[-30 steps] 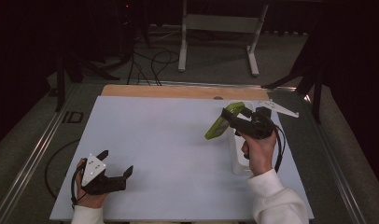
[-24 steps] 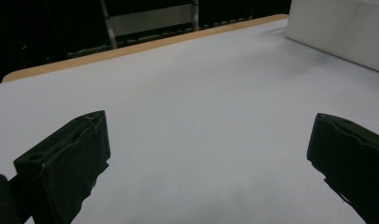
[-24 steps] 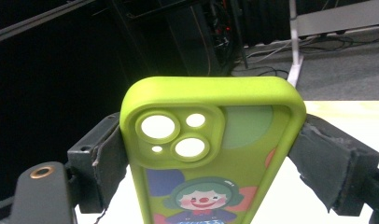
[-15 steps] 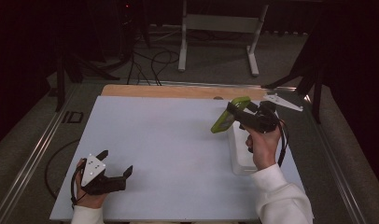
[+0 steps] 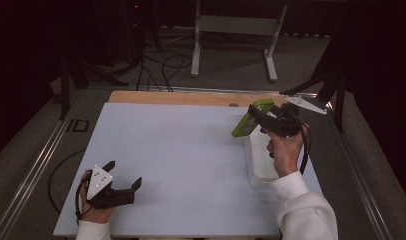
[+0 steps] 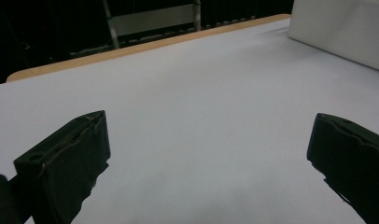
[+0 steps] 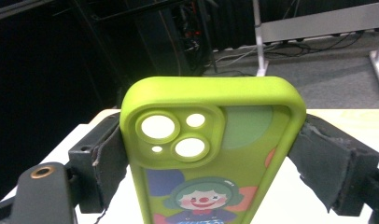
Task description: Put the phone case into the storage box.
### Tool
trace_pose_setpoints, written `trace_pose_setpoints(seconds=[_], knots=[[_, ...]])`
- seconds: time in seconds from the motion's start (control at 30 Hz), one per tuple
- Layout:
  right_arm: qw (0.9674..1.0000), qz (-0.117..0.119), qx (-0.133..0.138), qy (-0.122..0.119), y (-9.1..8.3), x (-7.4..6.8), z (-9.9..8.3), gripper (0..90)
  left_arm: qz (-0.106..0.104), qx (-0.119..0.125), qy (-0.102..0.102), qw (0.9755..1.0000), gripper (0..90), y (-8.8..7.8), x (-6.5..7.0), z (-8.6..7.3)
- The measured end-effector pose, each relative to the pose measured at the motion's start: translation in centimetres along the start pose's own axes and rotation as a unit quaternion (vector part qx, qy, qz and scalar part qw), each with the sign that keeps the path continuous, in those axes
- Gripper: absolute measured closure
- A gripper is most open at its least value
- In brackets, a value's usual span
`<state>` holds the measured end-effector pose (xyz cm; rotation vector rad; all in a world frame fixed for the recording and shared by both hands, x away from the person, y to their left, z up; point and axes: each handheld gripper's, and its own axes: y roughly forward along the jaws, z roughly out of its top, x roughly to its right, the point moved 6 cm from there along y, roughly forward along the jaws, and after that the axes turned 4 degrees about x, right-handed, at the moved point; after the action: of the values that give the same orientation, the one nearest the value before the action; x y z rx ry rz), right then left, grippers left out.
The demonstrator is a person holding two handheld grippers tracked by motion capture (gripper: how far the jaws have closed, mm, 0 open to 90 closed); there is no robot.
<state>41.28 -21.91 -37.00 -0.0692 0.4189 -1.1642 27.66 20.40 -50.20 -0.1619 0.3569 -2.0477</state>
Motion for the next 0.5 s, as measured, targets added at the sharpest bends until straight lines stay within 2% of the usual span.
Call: trace_pose_setpoints(seconds=[0.3,0.4,0.5], knots=[[0.9997,-0.022,0.004,-0.004,0.1,1.0,0.5,16.3,0.000,0.001,0.001,1.0000,0.0,0.0,0.0,0.0],[0.9992,-0.034,0.004,-0.019,0.1,1.2,0.7,16.3,0.000,0.000,0.000,1.0000,0.0,0.0,0.0,0.0],[0.9991,-0.038,0.005,-0.020,0.2,1.4,1.0,16.3,0.000,0.000,0.000,1.0000,0.0,0.0,0.0,0.0]])
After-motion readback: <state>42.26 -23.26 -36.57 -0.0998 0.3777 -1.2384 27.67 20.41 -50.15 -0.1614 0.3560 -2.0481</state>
